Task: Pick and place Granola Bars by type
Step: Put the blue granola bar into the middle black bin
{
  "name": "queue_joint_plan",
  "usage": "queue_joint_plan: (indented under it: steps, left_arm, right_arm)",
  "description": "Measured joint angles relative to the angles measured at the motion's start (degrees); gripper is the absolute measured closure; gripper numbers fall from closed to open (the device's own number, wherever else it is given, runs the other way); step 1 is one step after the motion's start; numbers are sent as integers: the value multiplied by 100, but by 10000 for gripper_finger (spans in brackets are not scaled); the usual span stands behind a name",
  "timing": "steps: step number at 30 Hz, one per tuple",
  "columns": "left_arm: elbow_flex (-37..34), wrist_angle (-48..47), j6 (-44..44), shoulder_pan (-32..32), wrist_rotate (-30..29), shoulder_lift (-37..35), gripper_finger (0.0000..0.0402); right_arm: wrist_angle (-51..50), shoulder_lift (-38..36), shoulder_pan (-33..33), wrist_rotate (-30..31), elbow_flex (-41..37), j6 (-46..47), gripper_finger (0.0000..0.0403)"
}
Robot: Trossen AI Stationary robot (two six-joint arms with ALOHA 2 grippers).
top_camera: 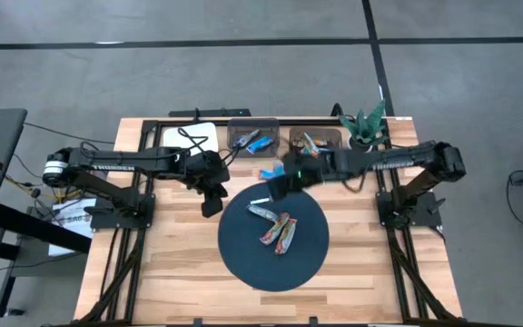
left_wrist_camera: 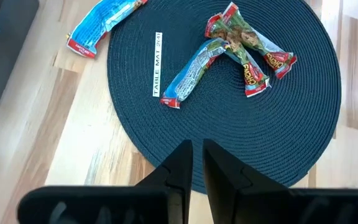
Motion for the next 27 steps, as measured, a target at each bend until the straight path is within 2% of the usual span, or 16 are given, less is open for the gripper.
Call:
queue_joint_plan:
  steps: [9,13,18,21,27]
  left_arm:
    - [0,587,-991,0,-90,2,372]
    - [0,977,-1502,0,-221,1,372]
    - [0,1436,-1945,0,-488,1,372]
    - [0,1641,-2108,4,-624,1,372]
    - [0,1747,-2337,24,-713,1,372]
  right_arm:
    - [32,15,-1835,-216,553,-2650,399]
    - [185,82,-2408,-392,679,-3669,399]
    - [572,349,-2713,-1148,733,-4294,398]
    - [407,637,-2802,-1420,742,-4582,399]
    - [307,1321,-2772,-1421,1250,-5194,394]
